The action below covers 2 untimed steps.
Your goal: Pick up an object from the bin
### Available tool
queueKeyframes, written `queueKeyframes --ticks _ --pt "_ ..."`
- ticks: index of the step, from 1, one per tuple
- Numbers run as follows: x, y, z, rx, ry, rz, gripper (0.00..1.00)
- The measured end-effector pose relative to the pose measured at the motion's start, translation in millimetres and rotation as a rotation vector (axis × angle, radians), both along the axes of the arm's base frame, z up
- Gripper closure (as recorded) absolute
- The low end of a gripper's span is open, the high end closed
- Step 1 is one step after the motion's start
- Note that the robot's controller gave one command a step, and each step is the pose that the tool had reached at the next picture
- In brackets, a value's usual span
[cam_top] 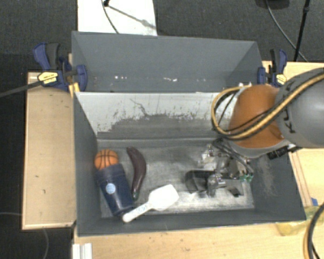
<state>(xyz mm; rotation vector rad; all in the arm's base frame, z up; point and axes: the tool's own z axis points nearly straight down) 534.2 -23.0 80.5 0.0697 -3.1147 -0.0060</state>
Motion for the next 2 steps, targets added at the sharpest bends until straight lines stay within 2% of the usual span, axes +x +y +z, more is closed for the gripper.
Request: queueKeyframes --ticks 1,2 --pt "0.0 0.0 0.0 0.0 0.0 0.0 1.0" --pt "7.4 -0.5 118.7 -0.003 -0.024 -0.006 1.0"
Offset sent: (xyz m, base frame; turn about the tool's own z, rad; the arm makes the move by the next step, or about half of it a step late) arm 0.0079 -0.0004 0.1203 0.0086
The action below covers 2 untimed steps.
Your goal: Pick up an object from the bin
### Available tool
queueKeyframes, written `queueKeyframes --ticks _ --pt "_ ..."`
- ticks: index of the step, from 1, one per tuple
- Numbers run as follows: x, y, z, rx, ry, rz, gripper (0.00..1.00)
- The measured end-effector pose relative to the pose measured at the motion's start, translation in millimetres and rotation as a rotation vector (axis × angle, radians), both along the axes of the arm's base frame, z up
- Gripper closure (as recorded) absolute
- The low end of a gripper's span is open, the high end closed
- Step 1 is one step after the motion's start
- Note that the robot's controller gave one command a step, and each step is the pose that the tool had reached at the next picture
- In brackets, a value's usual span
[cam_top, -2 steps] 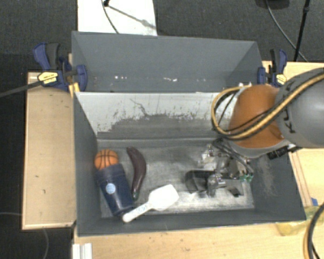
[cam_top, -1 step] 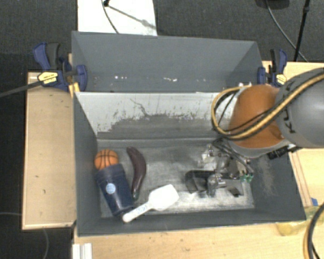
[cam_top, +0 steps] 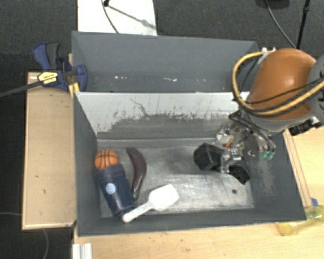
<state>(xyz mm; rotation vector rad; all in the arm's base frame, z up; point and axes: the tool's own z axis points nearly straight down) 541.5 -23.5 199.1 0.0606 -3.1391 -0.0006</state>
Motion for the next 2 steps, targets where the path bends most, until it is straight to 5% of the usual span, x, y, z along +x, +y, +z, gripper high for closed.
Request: queueKeyframes --ticks 2 --pt "8.9 10.5 28.5 0.0 0.007 0.066 1.0"
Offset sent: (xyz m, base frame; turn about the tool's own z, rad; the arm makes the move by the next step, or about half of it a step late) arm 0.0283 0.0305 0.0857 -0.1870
